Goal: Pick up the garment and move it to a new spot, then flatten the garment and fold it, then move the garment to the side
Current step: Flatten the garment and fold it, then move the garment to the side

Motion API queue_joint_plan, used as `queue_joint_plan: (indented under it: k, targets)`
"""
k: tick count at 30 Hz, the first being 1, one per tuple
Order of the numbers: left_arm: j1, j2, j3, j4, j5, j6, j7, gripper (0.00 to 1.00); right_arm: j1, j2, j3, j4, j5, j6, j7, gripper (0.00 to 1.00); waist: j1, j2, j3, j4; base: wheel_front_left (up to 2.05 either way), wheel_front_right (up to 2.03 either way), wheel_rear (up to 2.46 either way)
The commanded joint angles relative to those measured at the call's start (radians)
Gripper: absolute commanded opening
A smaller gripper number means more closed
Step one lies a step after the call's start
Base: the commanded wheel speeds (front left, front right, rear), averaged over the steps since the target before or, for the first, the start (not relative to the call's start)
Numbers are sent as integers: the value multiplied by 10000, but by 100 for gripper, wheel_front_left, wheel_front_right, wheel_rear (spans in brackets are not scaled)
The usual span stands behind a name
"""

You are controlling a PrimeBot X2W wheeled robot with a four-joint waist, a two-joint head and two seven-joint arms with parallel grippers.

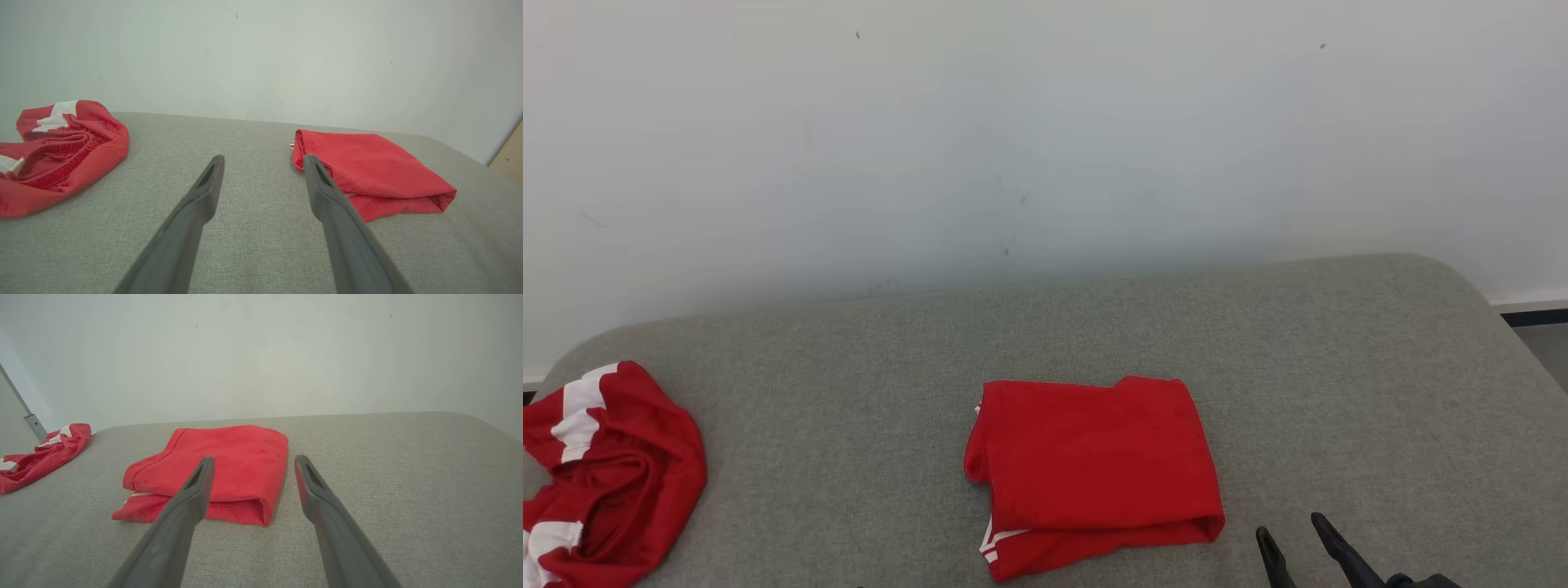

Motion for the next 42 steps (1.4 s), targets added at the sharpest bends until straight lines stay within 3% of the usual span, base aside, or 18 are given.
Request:
queue_joint_plan:
  k: [1, 14, 20, 31, 42]
  targets:
    - [108, 2, -25, -52, 60, 55, -48, 100, 136, -22, -20, -26, 28, -1, -33, 100, 0, 0, 14, 5, 0, 0, 0]
    - [-48, 2, -96, -88, 137, 57, -48, 100, -25, 70, -78, 76, 188, -1, -34, 100, 0, 0, 152, 71, 0, 0, 0]
    - [-252, 0, -273, -155, 195, 59, -48, 100, -599, 70, 177, 389, 1084, -1, -34, 100, 0, 0, 404, 271, 0, 0, 0]
    - [-707, 2, -715, -303, 289, 43, -48, 100, -2606, -725, 1248, 1967, 4460, -1, -34, 100, 0, 0, 1266, 889, 0, 0, 0]
    - [-1501, 2, -1068, -335, 291, 52, -48, 100, -4891, -1971, 3179, 3399, 7701, -1, 69, 100, 0, 0, 2517, 1363, 0, 0, 0]
